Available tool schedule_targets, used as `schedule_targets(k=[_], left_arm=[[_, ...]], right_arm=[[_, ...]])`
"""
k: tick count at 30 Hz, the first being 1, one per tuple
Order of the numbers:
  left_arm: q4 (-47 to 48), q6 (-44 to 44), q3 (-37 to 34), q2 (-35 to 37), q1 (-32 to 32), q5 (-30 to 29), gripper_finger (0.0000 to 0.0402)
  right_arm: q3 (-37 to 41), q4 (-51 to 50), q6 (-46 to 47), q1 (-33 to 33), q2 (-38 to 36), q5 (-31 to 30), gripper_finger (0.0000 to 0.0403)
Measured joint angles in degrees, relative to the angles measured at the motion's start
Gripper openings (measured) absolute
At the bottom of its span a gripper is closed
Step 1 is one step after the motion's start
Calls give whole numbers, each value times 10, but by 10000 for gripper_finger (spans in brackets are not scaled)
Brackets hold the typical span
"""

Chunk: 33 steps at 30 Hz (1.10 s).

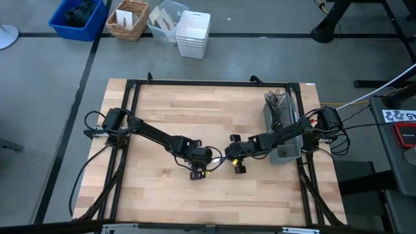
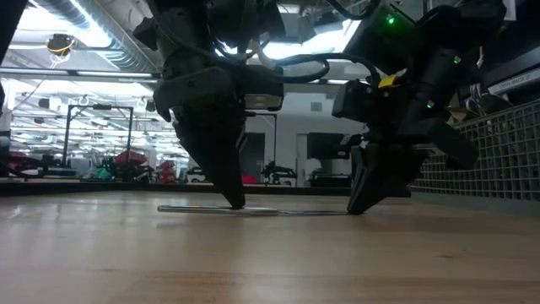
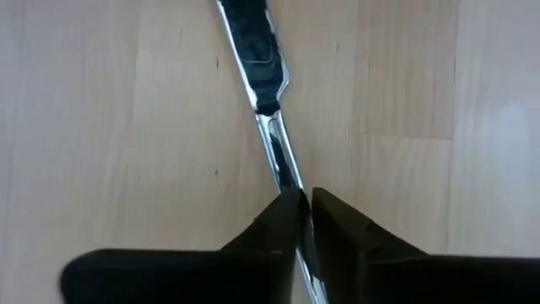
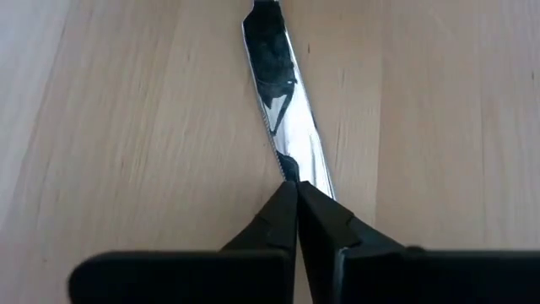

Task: Sort silverware
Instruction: Put the knife into the middle section of the utensil holder

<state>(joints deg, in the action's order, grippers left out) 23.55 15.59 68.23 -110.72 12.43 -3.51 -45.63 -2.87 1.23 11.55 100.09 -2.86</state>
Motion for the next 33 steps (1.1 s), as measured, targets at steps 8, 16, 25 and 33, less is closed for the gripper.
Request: schedule_targets(k=[8, 16, 25, 33], left_arm=[[-4, 4, 0, 0, 3, 2, 121], [-1, 4, -4, -2, 11, -52, 133], [28, 7, -4, -4, 12, -79, 117], [32, 6, 0, -33, 15, -68, 73]], right_arm=[[0, 0, 0, 0, 0, 1, 34], [-27, -21, 15, 0, 4, 15, 48], [-69, -70, 23, 1, 4, 51, 49], [-73, -86, 31, 1, 3, 92, 49]])
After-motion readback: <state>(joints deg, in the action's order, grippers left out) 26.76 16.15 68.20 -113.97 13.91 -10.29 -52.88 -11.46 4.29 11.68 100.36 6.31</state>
